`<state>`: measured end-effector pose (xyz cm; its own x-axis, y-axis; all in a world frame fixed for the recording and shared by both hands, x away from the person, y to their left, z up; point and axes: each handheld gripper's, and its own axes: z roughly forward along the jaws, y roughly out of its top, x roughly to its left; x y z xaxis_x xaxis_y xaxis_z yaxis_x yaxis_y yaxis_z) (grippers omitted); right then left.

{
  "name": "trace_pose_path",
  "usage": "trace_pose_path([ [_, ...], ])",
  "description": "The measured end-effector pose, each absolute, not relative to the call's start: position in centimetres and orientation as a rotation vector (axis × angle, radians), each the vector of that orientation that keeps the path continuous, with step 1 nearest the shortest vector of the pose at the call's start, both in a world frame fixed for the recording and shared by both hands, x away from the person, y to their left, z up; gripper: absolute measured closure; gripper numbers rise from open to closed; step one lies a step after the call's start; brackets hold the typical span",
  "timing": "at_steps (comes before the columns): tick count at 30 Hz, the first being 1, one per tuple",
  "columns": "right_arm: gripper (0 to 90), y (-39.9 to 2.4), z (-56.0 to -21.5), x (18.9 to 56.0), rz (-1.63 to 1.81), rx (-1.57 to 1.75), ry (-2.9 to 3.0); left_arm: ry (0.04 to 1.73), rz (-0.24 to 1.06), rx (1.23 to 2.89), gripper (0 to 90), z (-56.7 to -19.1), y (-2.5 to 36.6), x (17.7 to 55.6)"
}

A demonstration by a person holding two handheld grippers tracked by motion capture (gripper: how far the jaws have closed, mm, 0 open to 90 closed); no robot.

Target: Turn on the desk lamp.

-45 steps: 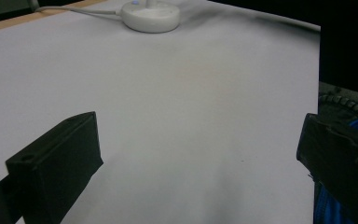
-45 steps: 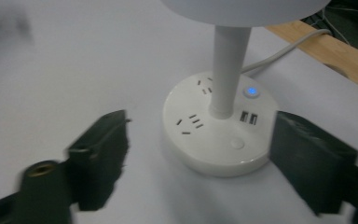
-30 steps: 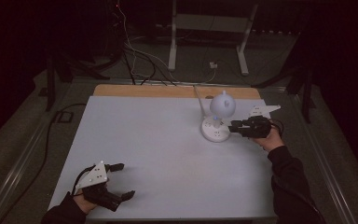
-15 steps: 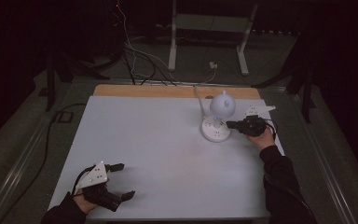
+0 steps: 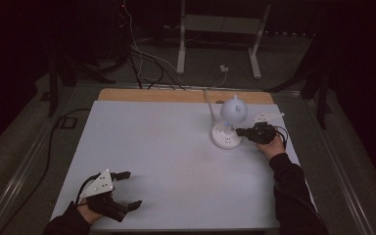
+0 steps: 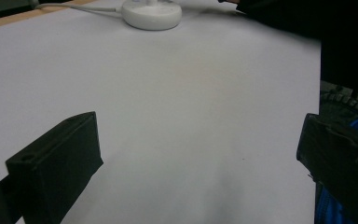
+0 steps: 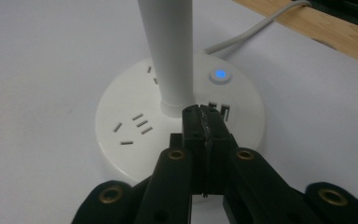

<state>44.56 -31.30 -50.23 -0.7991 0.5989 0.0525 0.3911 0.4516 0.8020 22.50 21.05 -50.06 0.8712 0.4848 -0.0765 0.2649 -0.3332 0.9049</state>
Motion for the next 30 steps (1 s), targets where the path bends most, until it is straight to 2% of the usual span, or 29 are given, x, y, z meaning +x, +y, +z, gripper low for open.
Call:
trace_pose_path([
  [30, 90.0, -31.43, -50.66, 44.48, 1.246, 0.856, 2.475, 0.548, 0.247, 1.938, 0.3, -50.06, 20.99, 22.47],
])
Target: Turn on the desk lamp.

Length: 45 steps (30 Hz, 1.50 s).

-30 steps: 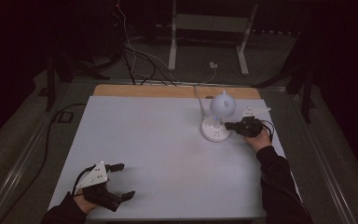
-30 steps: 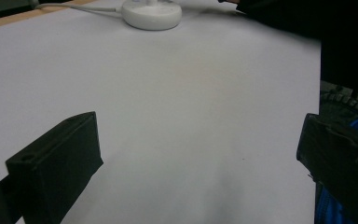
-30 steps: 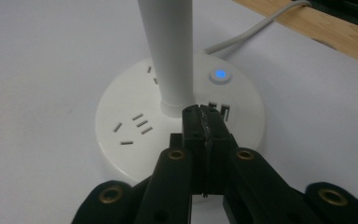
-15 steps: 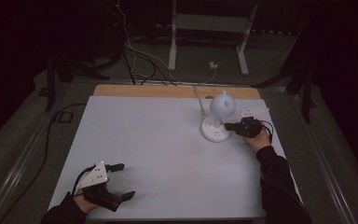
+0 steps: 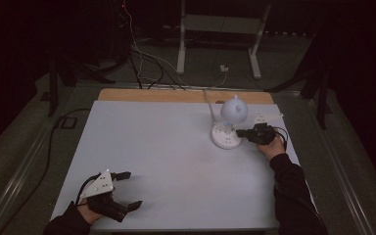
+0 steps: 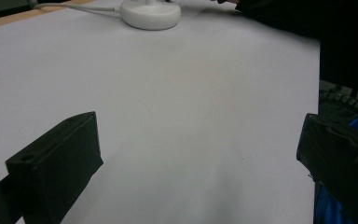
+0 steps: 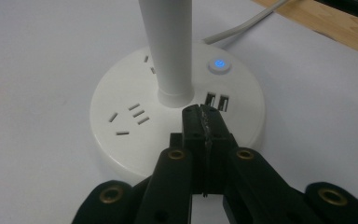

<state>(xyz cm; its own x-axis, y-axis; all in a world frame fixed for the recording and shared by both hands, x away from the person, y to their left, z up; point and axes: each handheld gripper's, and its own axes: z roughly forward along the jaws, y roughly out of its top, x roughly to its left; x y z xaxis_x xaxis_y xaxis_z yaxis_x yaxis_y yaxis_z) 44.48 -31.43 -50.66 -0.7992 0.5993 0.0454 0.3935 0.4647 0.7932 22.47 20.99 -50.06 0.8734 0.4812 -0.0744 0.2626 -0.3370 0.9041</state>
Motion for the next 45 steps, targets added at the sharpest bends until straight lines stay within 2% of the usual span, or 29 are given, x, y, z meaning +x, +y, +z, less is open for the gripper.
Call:
trace_pose_path([
  [11, 90.0, -31.5, -50.7, 44.6, 1.285, 0.885, 2.466, 0.550, 0.248, 1.936, 0.3, -50.1, 21.0, 22.5],
  [21, 89.7, -31.4, -49.2, 44.2, 1.324, 0.855, 2.405, 0.549, 0.248, 1.934, 0.3, -50.0, 21.0, 22.5],
  [30, 90.0, -31.5, -50.7, 44.5, 1.300, 0.893, 2.430, 0.550, 0.248, 1.934, 0.3, -50.1, 21.0, 22.5],
  [45, 90.0, -31.5, -51.0, 44.6, 1.294, 0.900, 2.427, 0.548, 0.249, 1.937, 0.3, -50.1, 21.0, 22.5],
])
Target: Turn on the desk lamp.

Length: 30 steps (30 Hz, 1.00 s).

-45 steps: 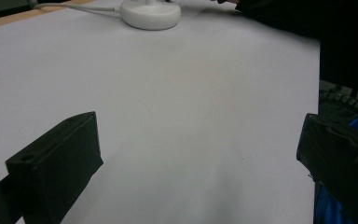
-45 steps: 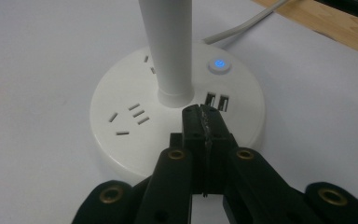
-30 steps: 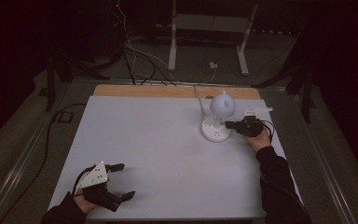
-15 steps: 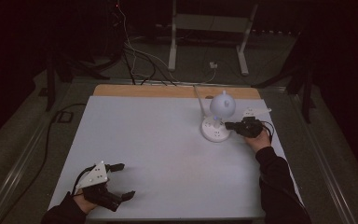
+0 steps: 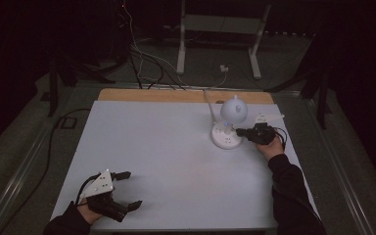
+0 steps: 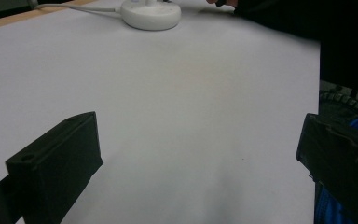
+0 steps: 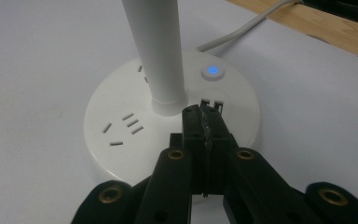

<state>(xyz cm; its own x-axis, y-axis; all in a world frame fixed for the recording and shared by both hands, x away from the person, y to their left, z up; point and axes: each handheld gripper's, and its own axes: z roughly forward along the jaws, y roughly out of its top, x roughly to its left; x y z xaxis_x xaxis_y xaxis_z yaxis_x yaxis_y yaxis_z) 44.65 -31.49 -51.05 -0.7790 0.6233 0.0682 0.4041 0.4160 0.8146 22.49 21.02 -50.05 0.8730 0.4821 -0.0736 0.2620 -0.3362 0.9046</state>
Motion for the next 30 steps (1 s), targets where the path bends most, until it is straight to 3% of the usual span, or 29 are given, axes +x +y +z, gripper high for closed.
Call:
trace_pose_path([
  [30, 90.0, -31.56, -51.21, 44.48, 1.327, 0.933, 2.401, 0.545, 0.248, 1.935, 0.3, -50.04, 21.03, 22.46],
])
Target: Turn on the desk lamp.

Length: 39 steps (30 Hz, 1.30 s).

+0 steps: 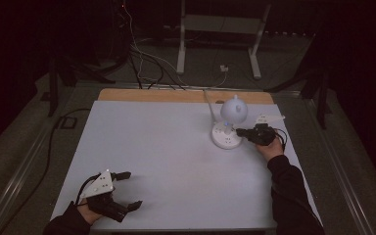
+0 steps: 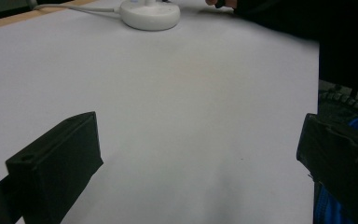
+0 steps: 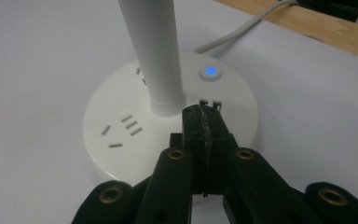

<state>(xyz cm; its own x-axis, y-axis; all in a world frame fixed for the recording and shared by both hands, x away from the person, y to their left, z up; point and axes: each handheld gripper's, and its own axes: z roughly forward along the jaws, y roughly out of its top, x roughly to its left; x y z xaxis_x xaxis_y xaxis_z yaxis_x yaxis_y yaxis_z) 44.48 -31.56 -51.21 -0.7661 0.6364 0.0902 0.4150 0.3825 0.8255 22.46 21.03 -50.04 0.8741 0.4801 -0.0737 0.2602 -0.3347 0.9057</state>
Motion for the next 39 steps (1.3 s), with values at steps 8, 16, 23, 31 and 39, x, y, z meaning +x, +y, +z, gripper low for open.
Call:
trace_pose_path([
  [8, 77.6, -31.5, -49.9, 44.0, 1.381, 0.923, 2.347, 0.544, 0.249, 1.935, 0.3, -50.0, 21.0, 22.5],
  [16, 61.9, -31.6, -49.9, 43.3, 1.416, 0.929, 2.329, 0.544, 0.248, 1.934, 0.3, -50.0, 21.0, 22.5],
  [23, 78.2, -31.7, -50.0, 43.3, 1.402, 0.917, 2.346, 0.545, 0.245, 1.933, 0.3, -50.0, 21.0, 22.6],
  [31, 90.0, -31.5, -51.2, 43.8, 1.356, 0.937, 2.367, 0.547, 0.247, 1.933, 0.3, -50.0, 21.0, 22.5],
  [39, 90.0, -31.5, -51.6, 43.9, 1.342, 0.933, 2.359, 0.546, 0.246, 1.934, 0.3, -50.1, 21.0, 22.6],
])
